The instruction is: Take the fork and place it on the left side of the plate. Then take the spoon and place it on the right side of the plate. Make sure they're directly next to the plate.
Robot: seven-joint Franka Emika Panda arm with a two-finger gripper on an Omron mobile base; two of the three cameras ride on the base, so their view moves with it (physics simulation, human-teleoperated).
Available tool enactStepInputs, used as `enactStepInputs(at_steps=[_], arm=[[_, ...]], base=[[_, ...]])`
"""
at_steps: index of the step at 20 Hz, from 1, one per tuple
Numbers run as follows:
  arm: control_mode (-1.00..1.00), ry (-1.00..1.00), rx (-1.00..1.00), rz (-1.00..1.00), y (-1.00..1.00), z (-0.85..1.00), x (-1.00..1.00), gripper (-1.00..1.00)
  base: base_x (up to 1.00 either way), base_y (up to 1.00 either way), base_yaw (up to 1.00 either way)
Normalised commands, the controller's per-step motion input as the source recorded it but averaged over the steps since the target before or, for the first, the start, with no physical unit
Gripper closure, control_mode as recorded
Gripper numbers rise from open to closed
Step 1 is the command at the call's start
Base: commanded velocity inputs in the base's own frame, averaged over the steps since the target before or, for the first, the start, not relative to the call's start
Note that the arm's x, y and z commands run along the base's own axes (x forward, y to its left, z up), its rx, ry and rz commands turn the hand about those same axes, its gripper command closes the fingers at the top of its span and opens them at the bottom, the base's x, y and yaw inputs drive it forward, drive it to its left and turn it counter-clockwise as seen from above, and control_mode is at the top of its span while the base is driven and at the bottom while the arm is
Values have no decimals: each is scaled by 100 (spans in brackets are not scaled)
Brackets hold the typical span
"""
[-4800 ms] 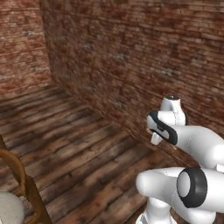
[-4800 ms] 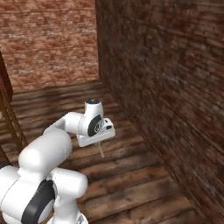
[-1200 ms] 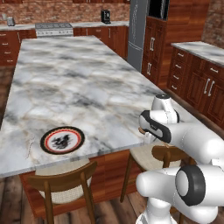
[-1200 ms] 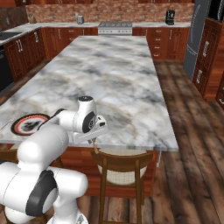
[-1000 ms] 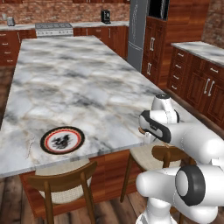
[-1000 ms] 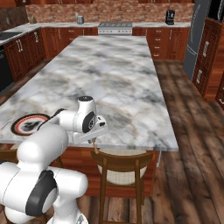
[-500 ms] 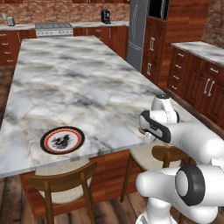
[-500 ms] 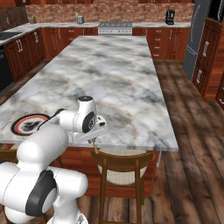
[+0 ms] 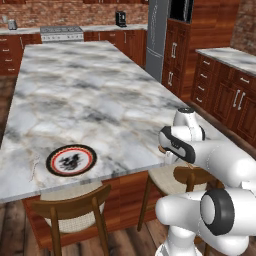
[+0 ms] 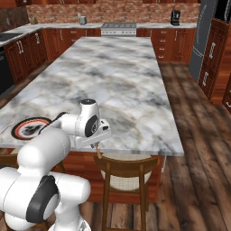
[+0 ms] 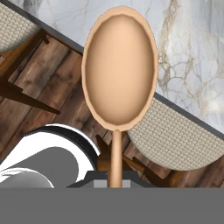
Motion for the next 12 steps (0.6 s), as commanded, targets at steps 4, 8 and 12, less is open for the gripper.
enactStepInputs(at_steps=[4, 8, 12], arm=[[-100, 0, 0, 0, 0, 0, 0, 100], [-100, -1, 0, -4, 35, 0, 0, 100], [-100, 0, 1, -2, 86, 27, 12, 100]], base=[[0, 0, 0], [0, 0, 0], [0, 0, 0]])
